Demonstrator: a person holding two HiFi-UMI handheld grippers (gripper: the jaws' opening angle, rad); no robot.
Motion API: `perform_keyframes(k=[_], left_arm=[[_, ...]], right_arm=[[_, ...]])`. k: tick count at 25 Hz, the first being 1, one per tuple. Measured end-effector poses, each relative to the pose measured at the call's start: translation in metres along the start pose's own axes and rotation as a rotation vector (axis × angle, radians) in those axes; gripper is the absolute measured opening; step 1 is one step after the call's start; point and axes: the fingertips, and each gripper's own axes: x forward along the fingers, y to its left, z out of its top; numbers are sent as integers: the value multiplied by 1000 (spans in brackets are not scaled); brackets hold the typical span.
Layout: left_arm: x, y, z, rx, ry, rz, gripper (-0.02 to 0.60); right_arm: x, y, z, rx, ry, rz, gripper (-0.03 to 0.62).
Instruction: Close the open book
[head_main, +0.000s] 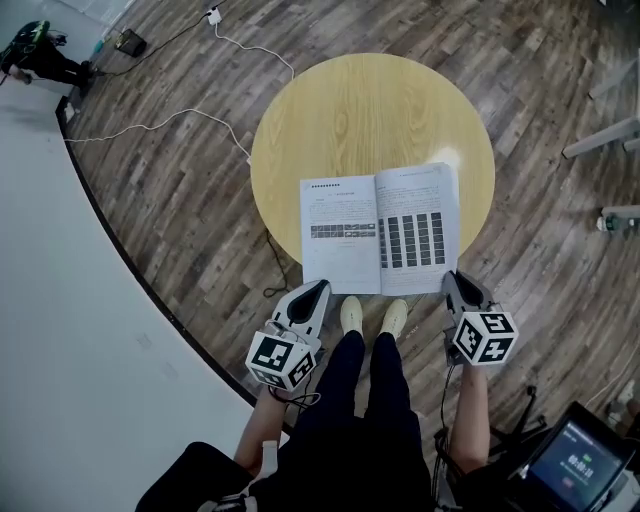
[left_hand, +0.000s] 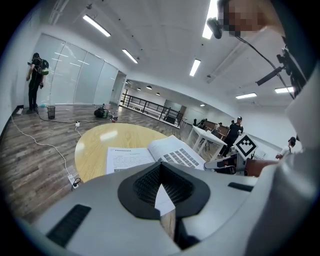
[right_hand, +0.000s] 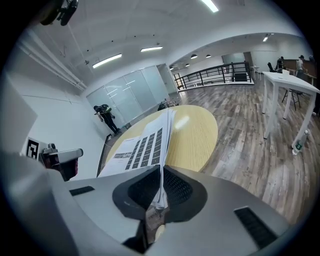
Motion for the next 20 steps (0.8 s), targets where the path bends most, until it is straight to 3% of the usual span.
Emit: perform_keyframes(k=[11, 20], left_arm=[[-60, 4, 54, 37, -138, 50, -2], [-106, 23, 64, 23, -201, 120, -2]], right_arm=[[-30, 73, 41, -105, -63, 81, 26], [-25, 134, 54, -201, -63, 161, 26]])
